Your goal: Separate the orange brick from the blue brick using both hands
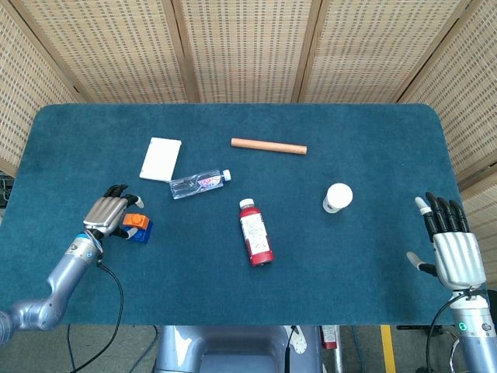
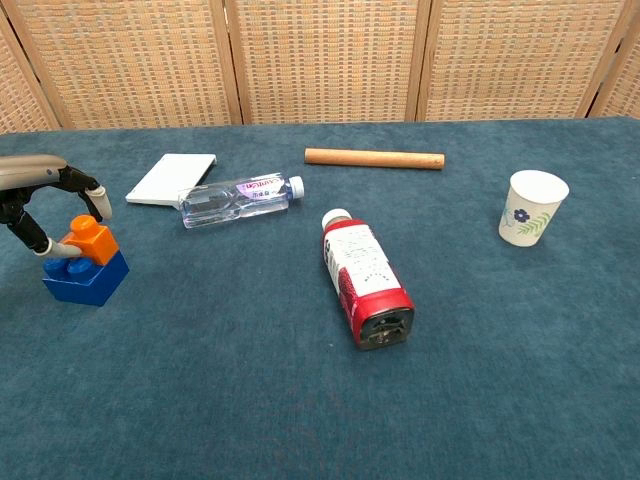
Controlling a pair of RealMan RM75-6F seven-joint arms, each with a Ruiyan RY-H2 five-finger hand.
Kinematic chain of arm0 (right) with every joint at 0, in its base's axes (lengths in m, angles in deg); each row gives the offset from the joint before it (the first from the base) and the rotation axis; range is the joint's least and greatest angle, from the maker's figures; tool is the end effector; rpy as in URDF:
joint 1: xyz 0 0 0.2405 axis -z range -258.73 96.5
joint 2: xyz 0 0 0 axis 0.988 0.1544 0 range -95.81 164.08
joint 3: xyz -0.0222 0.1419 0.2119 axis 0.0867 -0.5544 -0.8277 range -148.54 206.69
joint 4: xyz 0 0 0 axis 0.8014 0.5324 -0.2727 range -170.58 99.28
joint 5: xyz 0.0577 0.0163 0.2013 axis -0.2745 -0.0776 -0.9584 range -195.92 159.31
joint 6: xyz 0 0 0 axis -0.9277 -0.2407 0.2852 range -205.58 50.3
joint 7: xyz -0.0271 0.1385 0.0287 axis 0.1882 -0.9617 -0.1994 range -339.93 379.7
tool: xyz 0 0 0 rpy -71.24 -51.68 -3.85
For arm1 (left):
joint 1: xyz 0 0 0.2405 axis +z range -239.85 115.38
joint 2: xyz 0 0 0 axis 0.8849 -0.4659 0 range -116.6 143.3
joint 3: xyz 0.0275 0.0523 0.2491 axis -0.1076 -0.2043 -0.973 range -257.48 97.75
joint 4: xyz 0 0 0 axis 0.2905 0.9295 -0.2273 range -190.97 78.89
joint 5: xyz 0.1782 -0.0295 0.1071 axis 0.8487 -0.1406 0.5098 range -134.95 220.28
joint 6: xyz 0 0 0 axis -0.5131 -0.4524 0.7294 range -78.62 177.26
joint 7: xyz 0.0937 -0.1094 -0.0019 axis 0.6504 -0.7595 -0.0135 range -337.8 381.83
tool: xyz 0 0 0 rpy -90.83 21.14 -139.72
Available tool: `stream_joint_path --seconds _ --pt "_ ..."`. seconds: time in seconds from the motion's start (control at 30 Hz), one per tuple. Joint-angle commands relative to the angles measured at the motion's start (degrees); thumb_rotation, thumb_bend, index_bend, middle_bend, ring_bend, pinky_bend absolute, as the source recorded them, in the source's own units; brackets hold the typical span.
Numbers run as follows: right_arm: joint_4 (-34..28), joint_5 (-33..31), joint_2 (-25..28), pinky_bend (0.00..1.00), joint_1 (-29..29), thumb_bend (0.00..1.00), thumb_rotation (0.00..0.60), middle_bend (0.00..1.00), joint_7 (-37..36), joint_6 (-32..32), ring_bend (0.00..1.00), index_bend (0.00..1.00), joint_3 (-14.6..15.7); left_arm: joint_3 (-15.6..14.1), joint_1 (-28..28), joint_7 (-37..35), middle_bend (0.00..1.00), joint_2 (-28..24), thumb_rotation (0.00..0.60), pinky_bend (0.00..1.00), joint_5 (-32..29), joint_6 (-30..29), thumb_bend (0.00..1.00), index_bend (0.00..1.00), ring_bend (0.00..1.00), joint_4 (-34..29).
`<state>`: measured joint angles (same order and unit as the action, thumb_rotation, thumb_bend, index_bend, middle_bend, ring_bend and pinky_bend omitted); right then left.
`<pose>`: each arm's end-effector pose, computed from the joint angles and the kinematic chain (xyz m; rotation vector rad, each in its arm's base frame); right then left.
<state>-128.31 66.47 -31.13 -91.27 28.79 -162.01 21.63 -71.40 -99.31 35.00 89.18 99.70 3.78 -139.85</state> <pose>-0.2853 -0.2244 0.1633 1.4132 -0.7106 0.9159 -0.2447 0.3478 0.0466 -1.7374 -1.1413 -0.6578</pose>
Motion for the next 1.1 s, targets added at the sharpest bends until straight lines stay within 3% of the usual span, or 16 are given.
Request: stream_joint_path --seconds 0.03,0.3,0.6,0.83,1.0,1.1 --pt "0.07 -0.05 -0.05 0.00 -0.07 0.00 0.600 0.00 0.01 0.17 0.00 0.00 0.03 0.00 -0.27 -0.08 0.34 0.00 0.600 0.00 -0.38 0.23 0.31 0.34 0.00 -0.13" --pt "0.12 -0.27 -0.11 0.00 -0.25 0.00 0.600 0.00 -0.07 0.60 0.00 0.00 0.03 -0.41 -0.84 -0.07 0.36 0.29 0.600 0.00 -1.64 0.41 0.32 0.38 0.00 -0.11" --pt "0.07 -0.16 -0.10 0.00 -0.32 0.00 0.600 0.00 -0.33 0.70 0.00 0.00 0.10 -0.86 -1.19 -0.13 0.54 0.51 0.600 0.00 -2.18 -0.12 0.38 0.49 0.00 -0.09" --pt "0.08 -0.08 -0.04 0.00 -0.31 0.00 0.600 0.00 -0.66 0.67 0.00 0.00 0.14 -0.65 -0.88 -0.54 0.57 0.00 0.600 0.00 -2.44 -1.65 0.41 0.53 0.00 -0.45" --pt "0.06 0.17 -0.02 0.00 -0.28 0.00 0.600 0.00 -0.79 0.49 0.00 0.00 0.19 1.92 1.09 -7.76 0.57 -1.64 0.600 0.00 -0.66 -4.26 0.41 0.54 0.00 -2.10" --pt "0.12 0.51 -0.07 0.00 -0.30 0.00 0.600 0.00 -0.94 0.38 0.00 0.00 0.27 5.98 4.14 -24.78 0.57 -3.62 0.600 0.00 2.64 -3.72 0.41 0.54 0.00 -4.89"
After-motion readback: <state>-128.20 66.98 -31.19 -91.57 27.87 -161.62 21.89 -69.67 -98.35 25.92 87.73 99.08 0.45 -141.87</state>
